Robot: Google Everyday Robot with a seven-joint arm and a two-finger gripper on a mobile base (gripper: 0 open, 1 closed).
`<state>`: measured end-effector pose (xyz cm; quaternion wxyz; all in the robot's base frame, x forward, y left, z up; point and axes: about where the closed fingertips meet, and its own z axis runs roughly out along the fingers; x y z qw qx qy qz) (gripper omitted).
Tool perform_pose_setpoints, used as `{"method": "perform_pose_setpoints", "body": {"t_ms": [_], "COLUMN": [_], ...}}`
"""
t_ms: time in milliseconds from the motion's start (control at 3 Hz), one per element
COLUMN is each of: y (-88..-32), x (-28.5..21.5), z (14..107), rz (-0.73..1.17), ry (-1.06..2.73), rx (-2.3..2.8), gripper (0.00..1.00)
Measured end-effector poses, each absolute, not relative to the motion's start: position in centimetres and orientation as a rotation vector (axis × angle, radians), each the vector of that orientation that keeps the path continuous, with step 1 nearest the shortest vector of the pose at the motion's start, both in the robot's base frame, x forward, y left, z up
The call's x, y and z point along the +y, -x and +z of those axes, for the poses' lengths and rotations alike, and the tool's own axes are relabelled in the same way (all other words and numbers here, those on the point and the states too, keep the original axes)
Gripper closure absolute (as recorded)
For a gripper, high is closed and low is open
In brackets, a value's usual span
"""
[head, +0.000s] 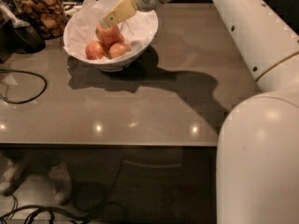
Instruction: Pick apple from white bowl
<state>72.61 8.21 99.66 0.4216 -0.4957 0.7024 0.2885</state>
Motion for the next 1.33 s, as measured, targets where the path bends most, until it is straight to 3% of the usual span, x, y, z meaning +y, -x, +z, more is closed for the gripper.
{"method": "perform_pose_setpoints", "body": {"t_ms": [1333], "y": [-74.1], "x": [11.6], "z": [98.1], "rz": [0.846], "ry": [1.242], "rx": [1.624], "gripper": [0.00]}}
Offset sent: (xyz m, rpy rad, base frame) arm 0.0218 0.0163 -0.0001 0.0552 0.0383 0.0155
